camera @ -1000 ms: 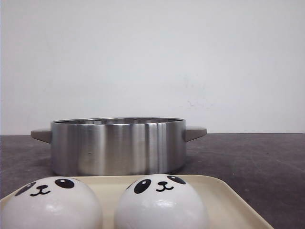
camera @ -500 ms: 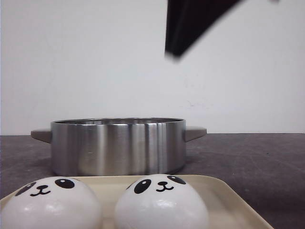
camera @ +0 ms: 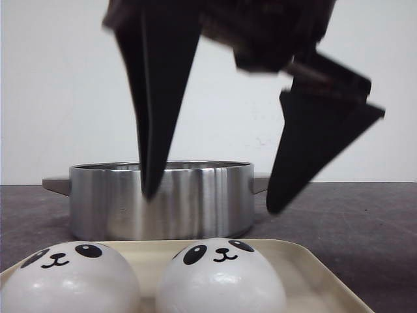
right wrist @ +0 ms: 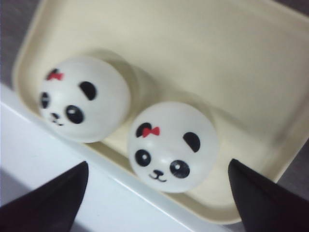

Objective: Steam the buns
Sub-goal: 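Lower the right gripper onto the front panda bun and grasp, then lift the bun with the right gripper and lower it into the pot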

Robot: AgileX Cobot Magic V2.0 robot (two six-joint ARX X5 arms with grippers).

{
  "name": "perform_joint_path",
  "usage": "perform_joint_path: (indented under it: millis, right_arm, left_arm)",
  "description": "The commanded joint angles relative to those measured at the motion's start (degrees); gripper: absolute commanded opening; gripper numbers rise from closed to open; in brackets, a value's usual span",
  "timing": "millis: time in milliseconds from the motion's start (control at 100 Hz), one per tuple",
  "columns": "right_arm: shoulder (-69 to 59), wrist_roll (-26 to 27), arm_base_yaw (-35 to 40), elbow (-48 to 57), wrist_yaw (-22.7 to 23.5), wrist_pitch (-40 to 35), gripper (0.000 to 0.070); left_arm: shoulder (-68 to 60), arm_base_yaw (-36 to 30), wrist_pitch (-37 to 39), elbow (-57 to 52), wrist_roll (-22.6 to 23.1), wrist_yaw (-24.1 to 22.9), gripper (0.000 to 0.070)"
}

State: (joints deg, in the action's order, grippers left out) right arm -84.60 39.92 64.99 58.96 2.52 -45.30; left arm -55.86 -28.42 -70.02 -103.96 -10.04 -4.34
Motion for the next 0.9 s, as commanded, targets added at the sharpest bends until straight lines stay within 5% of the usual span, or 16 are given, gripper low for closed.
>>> perform_joint_path:
  millis: [0,300,600,700,790,890]
  right_arm:
    - [-2.43,0.50,0.15,0.61,0.20,0.31,0.0584]
    - [-8.00,-0.72,-3.04,0.61,2.80,3.34,0.0494]
    - [-10.54,-1.97,-3.63,0.61,6.45,3.39,0.0485]
    - [-10.54,-2.62,-3.89,0.61,6.51,3.34,0.0310]
    - [-10.54,-3.63,-3.93,0.61,6.58,2.95,0.0000]
    - [-10.54,-4.44,-4.02,0.61,5.92,3.26,0.0012]
  left_arm:
    - [-0.66,-0.37,0.92,-1.40,0.35,0.44,0.0700]
    - [-0.68,-0.37,0.68,-1.40,0.35,0.50,0.0700]
    - [-0.68,-0.37,0.59,-1.40,0.37,0.52,0.0700]
    - [-0.66,-0.37,0.59,-1.40,0.37,0.50,0.0700]
    - [-0.66,-0.37,0.59,-1.40,0.37,0.50,0.0700]
    - [-0.66,-0.37,0.59,-1.40,0.37,0.52,0.0700]
